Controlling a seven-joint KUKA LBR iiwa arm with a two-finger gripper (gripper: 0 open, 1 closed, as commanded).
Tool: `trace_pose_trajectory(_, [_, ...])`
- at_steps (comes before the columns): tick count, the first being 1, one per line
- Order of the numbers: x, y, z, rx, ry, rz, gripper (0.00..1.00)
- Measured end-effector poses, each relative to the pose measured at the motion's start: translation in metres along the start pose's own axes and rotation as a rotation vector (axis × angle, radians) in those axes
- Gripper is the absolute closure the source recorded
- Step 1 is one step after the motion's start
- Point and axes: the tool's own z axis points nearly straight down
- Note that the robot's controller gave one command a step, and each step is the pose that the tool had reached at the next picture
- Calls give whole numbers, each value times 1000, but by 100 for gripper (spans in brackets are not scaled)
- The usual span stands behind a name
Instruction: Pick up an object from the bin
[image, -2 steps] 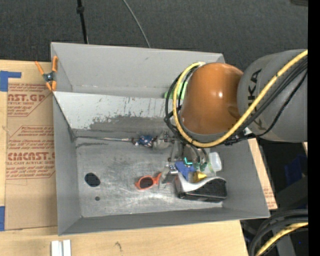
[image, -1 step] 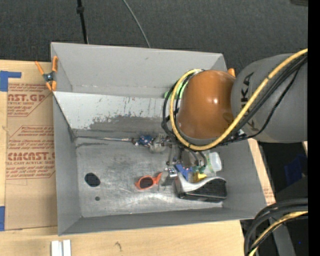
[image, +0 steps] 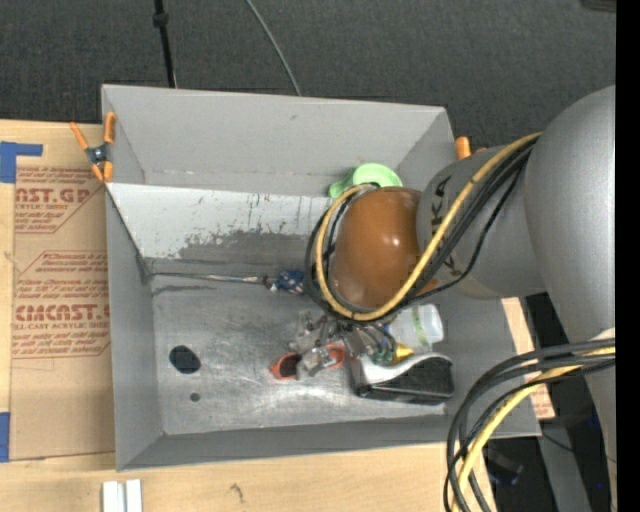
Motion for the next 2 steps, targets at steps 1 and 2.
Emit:
trace_pose_trajectory(1, [0, 0, 0, 0, 0, 0, 100])
trace_pose_trajectory(2, [-15, 42, -202, 1, -5, -23, 100])
